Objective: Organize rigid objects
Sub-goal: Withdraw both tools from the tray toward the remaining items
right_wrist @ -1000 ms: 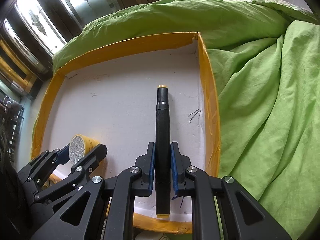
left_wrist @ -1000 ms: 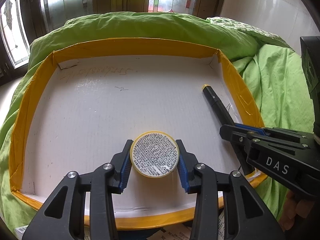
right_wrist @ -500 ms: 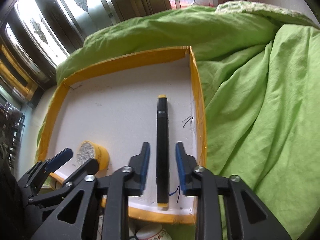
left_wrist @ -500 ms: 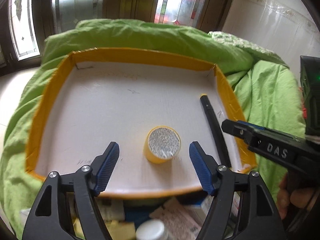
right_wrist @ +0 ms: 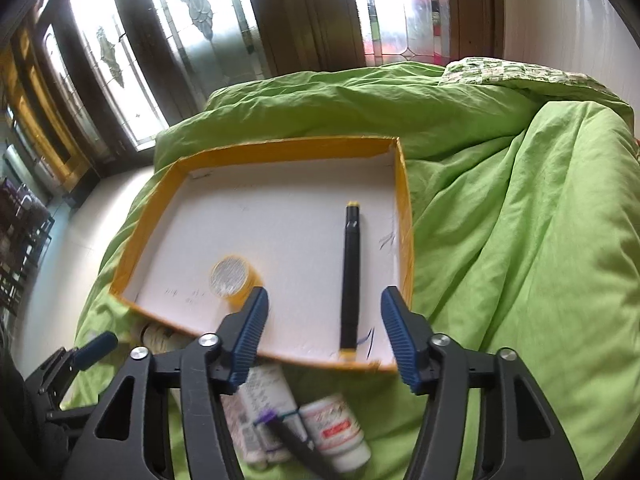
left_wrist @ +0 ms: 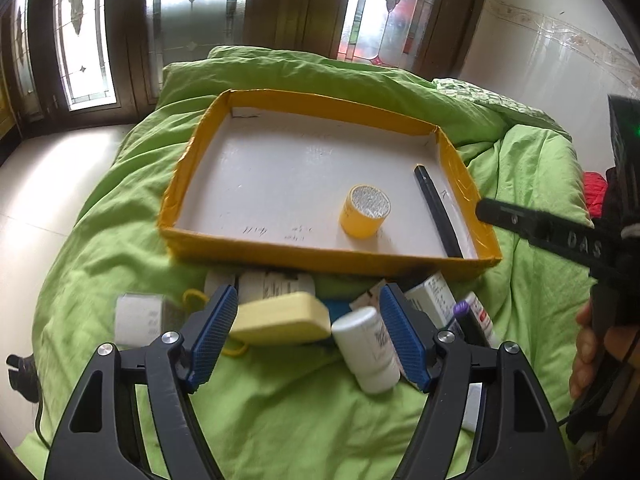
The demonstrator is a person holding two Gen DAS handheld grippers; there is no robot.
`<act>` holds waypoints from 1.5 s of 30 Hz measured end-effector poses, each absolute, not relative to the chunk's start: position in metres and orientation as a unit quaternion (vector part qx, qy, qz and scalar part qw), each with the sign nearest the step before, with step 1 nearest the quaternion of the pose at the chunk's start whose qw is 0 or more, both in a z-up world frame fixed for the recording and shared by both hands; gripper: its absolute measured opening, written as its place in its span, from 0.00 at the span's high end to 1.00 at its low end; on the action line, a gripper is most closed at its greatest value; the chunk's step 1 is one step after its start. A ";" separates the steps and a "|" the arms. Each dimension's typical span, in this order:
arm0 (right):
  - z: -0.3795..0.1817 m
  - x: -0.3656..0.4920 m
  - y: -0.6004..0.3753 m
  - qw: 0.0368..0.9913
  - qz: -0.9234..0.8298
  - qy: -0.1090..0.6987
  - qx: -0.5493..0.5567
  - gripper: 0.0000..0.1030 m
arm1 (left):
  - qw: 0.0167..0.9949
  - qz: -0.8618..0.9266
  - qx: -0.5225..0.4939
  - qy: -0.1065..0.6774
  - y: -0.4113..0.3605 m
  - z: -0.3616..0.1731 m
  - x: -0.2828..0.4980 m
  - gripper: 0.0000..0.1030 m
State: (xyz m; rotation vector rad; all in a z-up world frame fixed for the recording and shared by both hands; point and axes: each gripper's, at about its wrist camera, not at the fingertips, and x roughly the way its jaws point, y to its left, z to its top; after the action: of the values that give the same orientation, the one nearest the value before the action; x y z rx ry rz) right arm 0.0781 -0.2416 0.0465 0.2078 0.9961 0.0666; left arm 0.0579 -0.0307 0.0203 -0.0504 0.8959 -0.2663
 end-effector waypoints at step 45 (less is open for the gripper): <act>0.050 -0.005 -0.239 0.862 0.061 0.482 0.146 0.16 | 0.886 -0.034 -0.072 0.457 0.050 0.014 0.032 0.29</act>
State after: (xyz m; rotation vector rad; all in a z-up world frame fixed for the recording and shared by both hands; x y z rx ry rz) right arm -0.0051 -0.2395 0.0505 0.3061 1.0112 0.1275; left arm 0.0323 0.0503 0.0141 -0.1491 0.9494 -0.0700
